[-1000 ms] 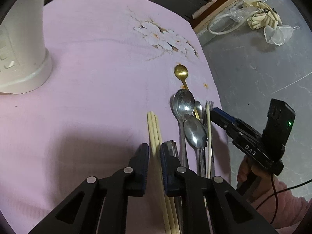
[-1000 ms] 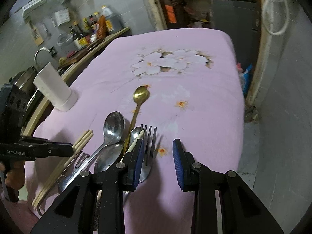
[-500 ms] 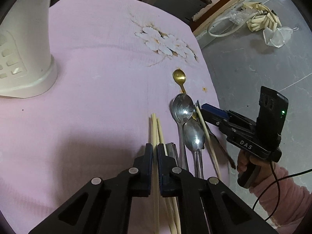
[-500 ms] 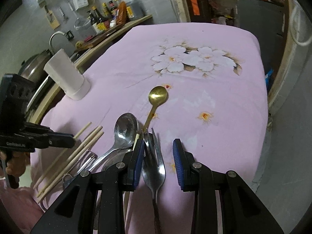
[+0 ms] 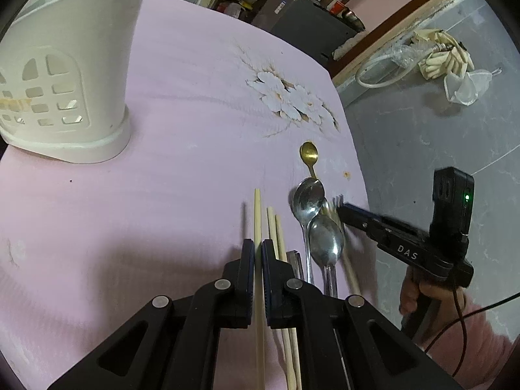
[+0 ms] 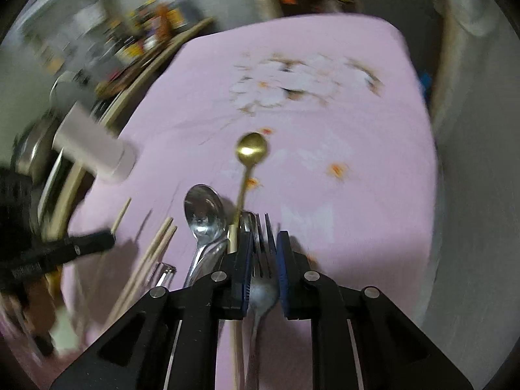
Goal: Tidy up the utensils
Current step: 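Close the left tool on a wooden chopstick while the right tool grasps a fork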
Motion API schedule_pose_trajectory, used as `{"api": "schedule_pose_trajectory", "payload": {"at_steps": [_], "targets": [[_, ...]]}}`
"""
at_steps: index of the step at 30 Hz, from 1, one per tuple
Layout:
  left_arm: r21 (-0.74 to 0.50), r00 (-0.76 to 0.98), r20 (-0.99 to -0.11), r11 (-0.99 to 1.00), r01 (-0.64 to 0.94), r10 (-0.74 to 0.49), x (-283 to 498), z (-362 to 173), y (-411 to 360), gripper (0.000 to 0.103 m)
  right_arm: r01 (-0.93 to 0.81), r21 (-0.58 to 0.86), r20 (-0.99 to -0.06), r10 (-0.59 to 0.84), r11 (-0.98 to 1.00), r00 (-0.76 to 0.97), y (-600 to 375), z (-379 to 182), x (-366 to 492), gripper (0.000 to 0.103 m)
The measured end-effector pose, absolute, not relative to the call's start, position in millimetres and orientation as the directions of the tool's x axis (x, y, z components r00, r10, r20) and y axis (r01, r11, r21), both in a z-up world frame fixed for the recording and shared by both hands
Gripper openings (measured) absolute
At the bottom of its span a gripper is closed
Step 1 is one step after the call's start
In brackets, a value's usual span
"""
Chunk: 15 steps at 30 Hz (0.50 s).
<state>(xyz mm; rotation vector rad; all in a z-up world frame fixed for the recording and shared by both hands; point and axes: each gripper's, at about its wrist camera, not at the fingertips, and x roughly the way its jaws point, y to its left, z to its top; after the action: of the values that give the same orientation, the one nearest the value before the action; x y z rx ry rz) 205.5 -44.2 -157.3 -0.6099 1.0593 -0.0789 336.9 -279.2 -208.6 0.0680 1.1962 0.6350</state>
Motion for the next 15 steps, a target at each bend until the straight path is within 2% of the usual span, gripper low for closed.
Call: {"api": "schedule_pose_trajectory", "payload": {"at_steps": [3,5,13,15], "targets": [[-0.51,0.505,-0.79,0.83,-0.224,-0.349,205,-159,-44,0.005,-0.33,0.42,-0.845,0.497,0.845,0.199,-290,-216,330,0.01],[-0.506,0.503,-0.791,0.835,-0.218,-0.348,206,-160,-46,0.005,-0.329,0.418,-0.845,0.495,0.847,0.202,-291,-218,323,0.01],[-0.484,0.484,-0.806,0.85,-0.208,-0.341,208,-160,-47,0.005,-0.522,0.371,-0.843,0.515,0.768,0.158,-280,-214,329,0.012],[-0.485,0.484,-0.806,0.849,-0.21,-0.341,207,-160,-46,0.005,-0.559,0.381,-0.835,0.534,0.737,0.134,-280,-212,338,0.019]]}}
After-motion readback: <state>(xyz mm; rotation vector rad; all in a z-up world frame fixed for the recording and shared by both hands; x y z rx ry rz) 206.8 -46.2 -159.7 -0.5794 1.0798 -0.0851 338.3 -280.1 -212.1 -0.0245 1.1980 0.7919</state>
